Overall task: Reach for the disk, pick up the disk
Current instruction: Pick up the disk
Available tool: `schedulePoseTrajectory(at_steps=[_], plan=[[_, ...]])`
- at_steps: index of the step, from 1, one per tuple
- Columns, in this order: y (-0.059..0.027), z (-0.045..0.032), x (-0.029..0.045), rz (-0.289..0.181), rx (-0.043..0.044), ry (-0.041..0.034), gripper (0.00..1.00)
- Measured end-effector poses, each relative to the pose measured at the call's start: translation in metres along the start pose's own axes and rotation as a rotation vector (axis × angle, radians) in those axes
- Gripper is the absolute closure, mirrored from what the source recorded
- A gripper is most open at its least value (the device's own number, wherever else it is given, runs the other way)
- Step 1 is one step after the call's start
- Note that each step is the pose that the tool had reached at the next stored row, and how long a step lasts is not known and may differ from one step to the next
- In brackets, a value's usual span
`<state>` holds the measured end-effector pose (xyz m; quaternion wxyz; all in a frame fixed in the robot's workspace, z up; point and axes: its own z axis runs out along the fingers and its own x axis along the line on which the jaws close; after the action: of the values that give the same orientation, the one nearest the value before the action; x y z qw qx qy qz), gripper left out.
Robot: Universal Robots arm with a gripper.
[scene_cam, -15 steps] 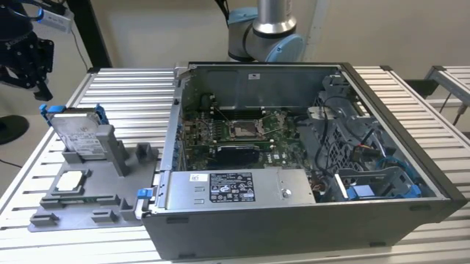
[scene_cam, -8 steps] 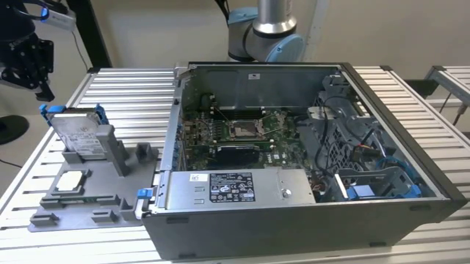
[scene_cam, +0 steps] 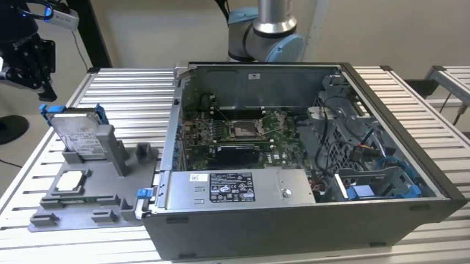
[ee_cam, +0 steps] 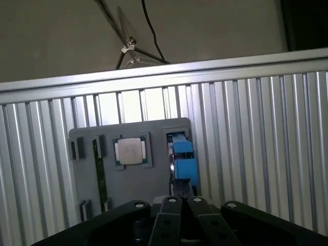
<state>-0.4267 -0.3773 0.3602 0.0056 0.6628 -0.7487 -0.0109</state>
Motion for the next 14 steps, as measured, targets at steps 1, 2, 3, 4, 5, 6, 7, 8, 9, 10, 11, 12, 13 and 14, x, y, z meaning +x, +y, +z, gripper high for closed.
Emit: schedulePoseTrajectory(at_steps=[1,2,3,4,5,6,7,8,9,10,11,12,13,14], plan=[[0.0000,0.0000,0.0000,0.000,0.0001,0.0000,0.00],[0.0000,0.0000,0.0000,-0.001,0.0002,0.0000,0.00],[0.0000,0.0000,0.0000,-0.001,0.0001,0.0000,0.00],[0.0000,0.0000,0.0000,-0.001,0.0002,0.0000,0.00],[0.0000,0.0000,0.0000,-0.002,0.0002,0.0000,0.00],[0.0000,0.0000,0.0000,-0.002,0.0003,0.0000,0.00],[-0.0001,0.0000,0.0000,-0.002,0.0004,-0.0001,0.00],[-0.0001,0.0001,0.0000,-0.003,0.0004,-0.0001,0.00],[-0.0001,0.0000,0.0000,-0.003,0.0004,0.0000,0.00],[-0.0001,0.0000,0.0000,-0.003,0.0004,0.0000,0.00],[0.0000,0.0000,0.0000,-0.004,0.0004,0.0000,0.00],[-0.0001,0.0000,0.0000,-0.004,0.0005,0.0000,0.00],[-0.0001,0.0000,0.0000,-0.004,0.0006,0.0000,0.00],[-0.0001,0.0000,0.0000,-0.004,0.0006,0.0000,0.00]])
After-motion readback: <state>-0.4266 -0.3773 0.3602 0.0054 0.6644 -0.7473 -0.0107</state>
